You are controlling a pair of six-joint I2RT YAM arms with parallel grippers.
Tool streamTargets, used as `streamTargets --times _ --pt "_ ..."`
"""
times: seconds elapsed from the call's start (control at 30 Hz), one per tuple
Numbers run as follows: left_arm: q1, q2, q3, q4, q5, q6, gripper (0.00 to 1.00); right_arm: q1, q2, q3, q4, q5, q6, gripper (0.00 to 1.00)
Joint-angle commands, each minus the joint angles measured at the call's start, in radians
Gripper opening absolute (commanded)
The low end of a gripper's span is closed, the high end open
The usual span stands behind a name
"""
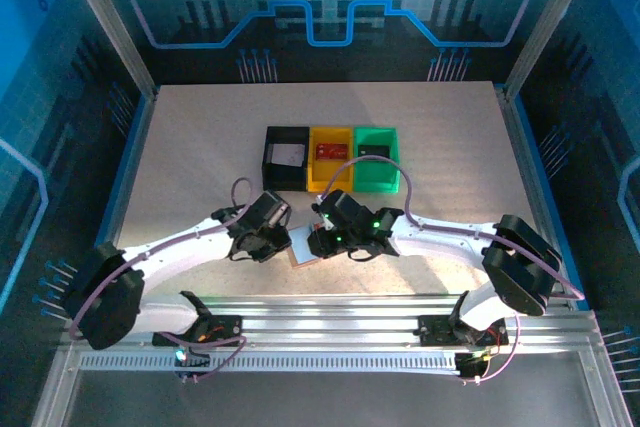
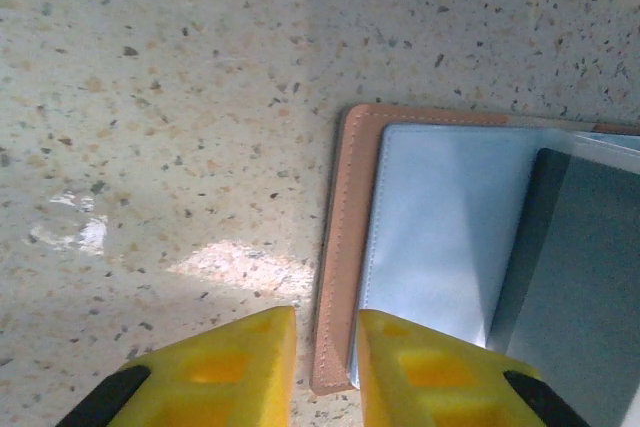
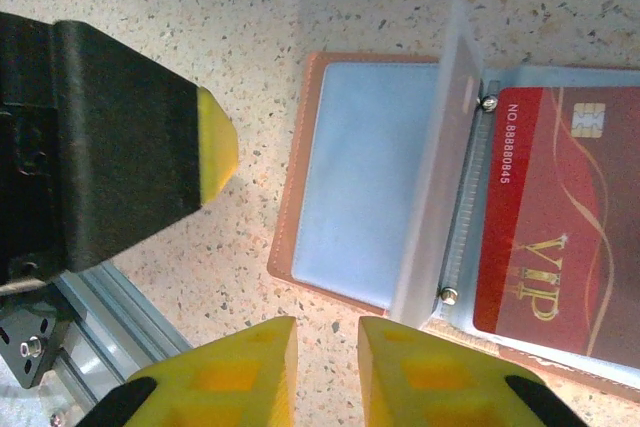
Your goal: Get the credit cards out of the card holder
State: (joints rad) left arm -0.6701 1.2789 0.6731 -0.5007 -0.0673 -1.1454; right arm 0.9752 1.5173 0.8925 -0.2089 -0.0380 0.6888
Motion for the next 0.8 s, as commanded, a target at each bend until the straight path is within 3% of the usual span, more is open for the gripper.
streamTargets --times 0.0,0.27,0.4,0.57,0.77 --pt "0.013 -0.056 -0.021 -0.061 -0.022 0.020 0.24 0.015 -0.006 0.031 -0.004 -0.008 0.005 0.23" --pt "0.031 -0.136 -0.039 -0.096 -0.029 0.020 0.25 0.023 0.003 0.034 -0.003 -0.006 0.004 0.23" --pt "0.032 -0.153 -0.066 -0.074 -0.007 0.006 0.25 -0.005 -0.034 0.036 -0.092 0.083 -0.020 0.24" --pt "0.031 -0.117 -0.092 -0.016 0.030 -0.011 0.25 -0.113 -0.069 -0.065 -0.069 0.019 0.011 0.29" --pt "0.010 -0.015 -0.019 -0.007 0.039 0.004 0.25 -0.137 -0.057 -0.087 -0.055 0.025 -0.004 0.33"
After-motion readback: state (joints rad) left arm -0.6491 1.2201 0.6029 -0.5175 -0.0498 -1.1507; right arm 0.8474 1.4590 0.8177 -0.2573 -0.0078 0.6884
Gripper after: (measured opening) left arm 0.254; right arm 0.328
